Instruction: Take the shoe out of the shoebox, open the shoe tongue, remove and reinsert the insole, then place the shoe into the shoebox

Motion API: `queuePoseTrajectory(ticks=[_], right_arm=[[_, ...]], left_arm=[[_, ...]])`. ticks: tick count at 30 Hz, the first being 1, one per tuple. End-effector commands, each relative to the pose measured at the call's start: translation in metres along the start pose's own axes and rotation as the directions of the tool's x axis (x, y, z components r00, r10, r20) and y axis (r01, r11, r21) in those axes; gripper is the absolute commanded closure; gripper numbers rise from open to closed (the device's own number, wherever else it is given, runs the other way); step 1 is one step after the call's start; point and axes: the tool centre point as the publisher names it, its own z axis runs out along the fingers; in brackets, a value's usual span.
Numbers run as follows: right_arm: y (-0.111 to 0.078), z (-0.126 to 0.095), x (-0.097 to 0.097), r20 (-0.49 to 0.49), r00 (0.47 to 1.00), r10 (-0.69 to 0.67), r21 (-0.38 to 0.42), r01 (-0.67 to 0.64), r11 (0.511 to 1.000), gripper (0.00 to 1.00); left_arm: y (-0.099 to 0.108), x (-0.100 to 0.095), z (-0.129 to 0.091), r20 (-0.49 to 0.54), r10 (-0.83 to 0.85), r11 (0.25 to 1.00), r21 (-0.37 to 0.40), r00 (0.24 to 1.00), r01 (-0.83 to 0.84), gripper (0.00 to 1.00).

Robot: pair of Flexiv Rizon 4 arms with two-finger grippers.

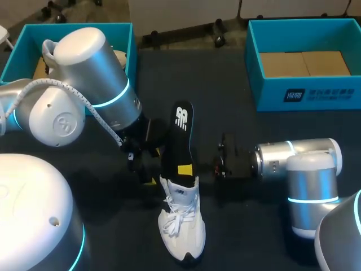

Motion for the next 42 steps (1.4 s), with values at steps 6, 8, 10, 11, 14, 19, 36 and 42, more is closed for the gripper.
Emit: queuePoseTrajectory(ticks=[6, 8, 10, 11, 14, 19, 36, 42], right_arm=[[0.002, 0.006, 0.002, -0.006, 1.0, -0.023, 0.004, 0.023, 1.0, 0.81], [0.006, 0.006, 0.003, -0.006, 0.999, -0.033, 0.012, 0.033, 0.999, 0.78], [0.01, 0.008, 0.004, -0.006, 0.999, -0.041, 0.022, 0.042, 0.999, 0.78], [0.011, 0.008, 0.005, -0.006, 0.999, -0.045, 0.026, 0.045, 0.999, 0.79], [0.015, 0.01, 0.007, -0.007, 0.998, -0.055, 0.038, 0.055, 0.998, 0.78], [0.024, 0.012, 0.009, -0.008, 0.997, -0.071, 0.059, 0.071, 0.996, 0.78], [0.045, 0.013, 0.004, -0.016, 0.996, -0.088, 0.052, 0.088, 0.995, 0.88], [0.045, 0.018, 0.0, -0.018, 0.998, -0.065, 0.041, 0.066, 0.997, 1.0]], left_arm=[[0.0, 0.0, 0.002, 0.0, 0.001, 1.0, -0.001, 1.0, -0.001, 0.0], [0.0, 0.0, 0.002, 0.0, 0.001, 1.0, -0.001, 1.0, -0.001, 0.0], [0.0, 0.0, 0.002, 0.0, 0.001, 1.0, -0.001, 1.0, -0.001, 0.0], [0.0, 0.0, 0.002, 0.0, 0.001, 1.0, -0.001, 1.0, -0.001, 0.0], [0.0, 0.0, 0.002, 0.0, 0.001, 1.0, -0.001, 1.0, -0.001, 0.0], [0.0, 0.0, 0.002, 0.0, 0.001, 1.0, -0.001, 1.0, -0.001, 0.0], [0.0, 0.0, 0.002, 0.0, 0.001, 1.0, -0.001, 1.0, -0.001, 0.0], [0.0, 0.0, 0.002, 0.0, 0.001, 1.0, -0.001, 1.0, -0.001, 0.0]])
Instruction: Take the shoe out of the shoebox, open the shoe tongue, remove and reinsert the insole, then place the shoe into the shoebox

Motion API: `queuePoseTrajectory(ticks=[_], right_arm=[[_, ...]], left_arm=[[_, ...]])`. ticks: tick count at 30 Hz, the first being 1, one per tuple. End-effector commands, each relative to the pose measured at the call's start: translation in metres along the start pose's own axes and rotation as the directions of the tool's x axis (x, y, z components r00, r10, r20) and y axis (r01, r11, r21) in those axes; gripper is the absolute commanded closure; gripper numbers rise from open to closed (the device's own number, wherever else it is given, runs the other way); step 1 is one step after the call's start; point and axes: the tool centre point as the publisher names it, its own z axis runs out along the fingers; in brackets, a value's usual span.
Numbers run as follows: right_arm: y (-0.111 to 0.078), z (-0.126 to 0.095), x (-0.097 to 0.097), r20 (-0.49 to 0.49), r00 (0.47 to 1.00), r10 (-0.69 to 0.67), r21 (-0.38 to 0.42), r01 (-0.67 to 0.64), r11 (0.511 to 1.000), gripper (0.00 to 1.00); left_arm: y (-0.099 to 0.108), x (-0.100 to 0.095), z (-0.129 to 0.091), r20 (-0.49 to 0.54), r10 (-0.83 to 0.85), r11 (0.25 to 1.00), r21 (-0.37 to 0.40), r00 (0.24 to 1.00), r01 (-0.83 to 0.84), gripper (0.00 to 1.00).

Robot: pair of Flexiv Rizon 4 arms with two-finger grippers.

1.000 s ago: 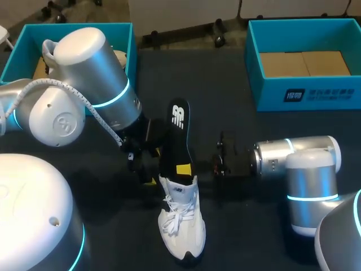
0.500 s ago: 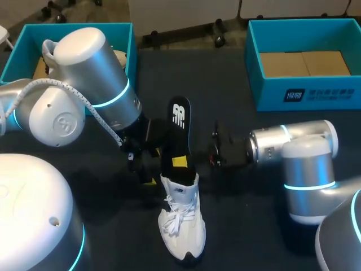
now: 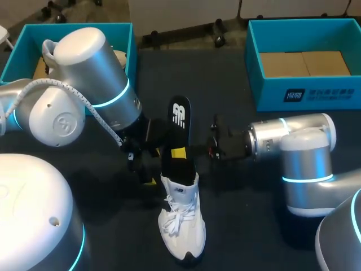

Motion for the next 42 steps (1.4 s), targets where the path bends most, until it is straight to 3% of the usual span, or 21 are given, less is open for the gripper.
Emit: queuePoseTrajectory(ticks=[1, 21, 24, 26, 28, 36, 42], right_arm=[[-0.004, 0.006, -0.004, -0.003, 1.0, 0.018, 0.0, -0.018, 1.0, 1.0], [-0.054, 0.007, 0.002, -0.002, 0.994, 0.113, 0.077, -0.112, 0.991, 1.0], [-0.052, 0.005, 0.004, -0.007, 0.994, 0.106, 0.075, -0.105, 0.992, 1.0], [-0.046, 0.005, 0.005, -0.007, 0.996, 0.086, 0.073, -0.086, 0.994, 0.75], [-0.04, 0.005, 0.006, -0.01, 0.997, 0.073, 0.076, -0.072, 0.995, 0.67], [-0.021, 0.008, 0.007, -0.024, 0.999, 0.022, 0.083, -0.02, 0.996, 0.66], [-0.012, 0.01, 0.005, -0.029, 1.0, 0.006, 0.027, -0.006, 1.0, 0.69]], left_arm=[[0.0, 0.0, 0.002, 0.0, 0.001, 1.0, -0.001, 1.0, -0.001, 0.0], [0.0, 0.0, 0.002, 0.0, 0.001, 1.0, -0.001, 1.0, -0.001, 0.0], [0.0, 0.0, 0.002, 0.0, 0.001, 1.0, -0.001, 1.0, -0.001, 0.0], [0.0, 0.0, 0.002, 0.0, 0.001, 1.0, -0.001, 1.0, -0.001, 0.0], [0.0, 0.0, 0.002, 0.0, 0.001, 1.0, -0.001, 1.0, -0.001, 0.0], [0.0, 0.0, 0.002, 0.0, 0.001, 1.0, -0.001, 1.0, -0.001, 0.0], [0.0, 0.0, 0.002, 0.0, 0.001, 1.0, -0.001, 1.0, -0.001, 0.0]])
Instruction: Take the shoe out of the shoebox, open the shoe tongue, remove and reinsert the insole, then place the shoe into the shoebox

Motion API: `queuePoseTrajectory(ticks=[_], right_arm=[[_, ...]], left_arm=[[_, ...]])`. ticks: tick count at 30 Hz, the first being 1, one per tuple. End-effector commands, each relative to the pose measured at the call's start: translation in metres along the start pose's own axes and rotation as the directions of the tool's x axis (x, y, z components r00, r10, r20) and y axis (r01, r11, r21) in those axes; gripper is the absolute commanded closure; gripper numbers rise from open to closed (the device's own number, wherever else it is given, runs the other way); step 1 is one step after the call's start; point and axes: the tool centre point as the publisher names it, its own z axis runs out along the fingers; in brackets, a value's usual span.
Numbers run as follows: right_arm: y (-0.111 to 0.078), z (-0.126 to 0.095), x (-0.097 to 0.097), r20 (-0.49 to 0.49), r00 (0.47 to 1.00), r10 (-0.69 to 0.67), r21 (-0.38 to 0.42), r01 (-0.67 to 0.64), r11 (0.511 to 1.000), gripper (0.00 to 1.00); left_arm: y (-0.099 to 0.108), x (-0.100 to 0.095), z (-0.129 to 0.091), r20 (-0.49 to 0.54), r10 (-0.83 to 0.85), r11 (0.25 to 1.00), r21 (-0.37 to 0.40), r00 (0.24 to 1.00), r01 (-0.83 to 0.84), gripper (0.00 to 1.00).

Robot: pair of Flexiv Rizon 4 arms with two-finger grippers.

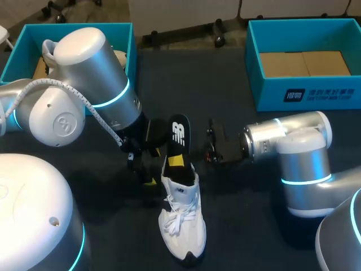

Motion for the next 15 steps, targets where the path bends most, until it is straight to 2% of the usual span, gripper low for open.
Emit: queuePoseTrajectory(ticks=[1, 8, 10, 11, 12, 15], right_arm=[[0.003, 0.002, -0.003, -0.001, 1.0, -0.009, -0.036, 0.009, 0.999, 0.69], [0.011, 0.003, -0.006, 0.01, 1.0, -0.02, -0.084, 0.021, 0.996, 0.74], [0.012, 0.003, -0.008, 0.012, 1.0, -0.018, -0.1, 0.019, 0.995, 0.82], [0.012, 0.003, -0.009, 0.012, 1.0, -0.018, -0.107, 0.019, 0.994, 0.96], [0.013, 0.003, -0.009, 0.012, 1.0, -0.019, -0.108, 0.02, 0.994, 1.0], [0.012, 0.004, -0.01, 0.013, 1.0, -0.014, -0.106, 0.015, 0.994, 1.0]], left_arm=[[0.0, 0.0, 0.002, 0.0, 0.001, 1.0, 0.0, 1.0, -0.001, 0.0], [0.0, 0.0, 0.002, 0.0, 0.001, 1.0, 0.0, 1.0, -0.001, 0.0], [0.0, 0.0, 0.002, 0.0, 0.001, 1.0, 0.0, 1.0, -0.001, 0.0], [0.0, 0.0, 0.002, 0.0, 0.001, 1.0, 0.0, 1.0, -0.001, 0.0], [0.0, 0.0, 0.002, 0.0, 0.001, 1.0, 0.0, 1.0, -0.001, 0.0], [0.0, 0.0, 0.002, 0.0, 0.001, 1.0, 0.0, 1.0, -0.001, 0.0]])
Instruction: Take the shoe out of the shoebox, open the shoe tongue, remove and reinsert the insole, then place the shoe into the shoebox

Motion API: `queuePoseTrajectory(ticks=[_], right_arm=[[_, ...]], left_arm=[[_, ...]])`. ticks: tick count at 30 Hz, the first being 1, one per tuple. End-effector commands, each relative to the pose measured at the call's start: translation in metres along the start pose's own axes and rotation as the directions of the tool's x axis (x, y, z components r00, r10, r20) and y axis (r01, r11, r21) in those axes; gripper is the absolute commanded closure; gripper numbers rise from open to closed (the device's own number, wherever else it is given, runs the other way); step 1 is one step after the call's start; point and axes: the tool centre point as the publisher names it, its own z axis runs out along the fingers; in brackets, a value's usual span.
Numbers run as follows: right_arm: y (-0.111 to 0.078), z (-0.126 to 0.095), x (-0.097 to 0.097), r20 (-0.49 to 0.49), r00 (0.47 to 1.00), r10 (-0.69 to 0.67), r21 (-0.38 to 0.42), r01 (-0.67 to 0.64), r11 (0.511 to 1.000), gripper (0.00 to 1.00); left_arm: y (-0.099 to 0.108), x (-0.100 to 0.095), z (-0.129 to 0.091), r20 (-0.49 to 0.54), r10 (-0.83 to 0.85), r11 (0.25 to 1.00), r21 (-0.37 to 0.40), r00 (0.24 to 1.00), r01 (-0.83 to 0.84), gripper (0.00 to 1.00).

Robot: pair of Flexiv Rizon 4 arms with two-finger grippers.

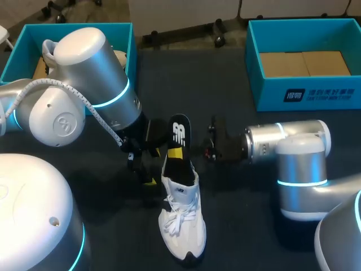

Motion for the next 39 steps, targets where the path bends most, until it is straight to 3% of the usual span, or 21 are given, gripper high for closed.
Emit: queuePoseTrajectory(ticks=[1, 11, 21, 24, 25, 26, 27, 28, 39], right_arm=[[-0.003, 0.004, -0.001, 0.004, 1.0, 0.006, 0.003, -0.006, 1.0, 1.0], [-0.027, 0.003, -0.003, 0.003, 0.998, 0.059, 0.073, -0.059, 0.996, 1.0], [-0.054, 0.002, -0.002, -0.018, 0.993, 0.113, 0.085, -0.112, 0.99, 1.0], [-0.052, 0.003, 0.001, -0.022, 0.994, 0.109, 0.087, -0.107, 0.99, 1.0], [-0.05, 0.003, 0.002, -0.023, 0.994, 0.103, 0.089, -0.101, 0.991, 0.95], [-0.048, 0.004, 0.003, -0.022, 0.995, 0.096, 0.09, -0.094, 0.992, 0.78], [-0.046, 0.004, 0.005, -0.021, 0.996, 0.089, 0.092, -0.087, 0.992, 0.68], [-0.044, 0.004, 0.005, -0.02, 0.997, 0.08, 0.094, -0.078, 0.992, 0.65], [-0.019, 0.005, 0.012, -0.007, 1.0, 0.0, 0.096, 0.001, 0.995, 0.7]], left_arm=[[0.0, 0.0, 0.002, 0.0, 0.001, 1.0, 0.0, 1.0, -0.001, 0.0], [0.0, 0.0, 0.002, 0.0, 0.001, 1.0, 0.0, 1.0, -0.001, 0.0], [0.0, 0.0, 0.002, 0.0, 0.001, 1.0, 0.0, 1.0, -0.001, 0.0], [0.0, 0.0, 0.002, 0.0, 0.001, 1.0, 0.0, 1.0, -0.001, 0.0], [0.0, 0.0, 0.002, 0.0, 0.001, 1.0, 0.0, 1.0, -0.001, 0.0], [0.0, 0.0, 0.002, 0.0, 0.001, 1.0, 0.0, 1.0, -0.001, 0.0], [0.0, 0.0, 0.002, 0.0, 0.001, 1.0, 0.0, 1.0, -0.001, 0.0], [0.0, 0.0, 0.002, 0.0, 0.001, 1.0, 0.0, 1.0, -0.001, 0.0], [0.0, 0.0, 0.002, 0.0, 0.001, 1.0, 0.0, 1.0, -0.001, 0.0]])
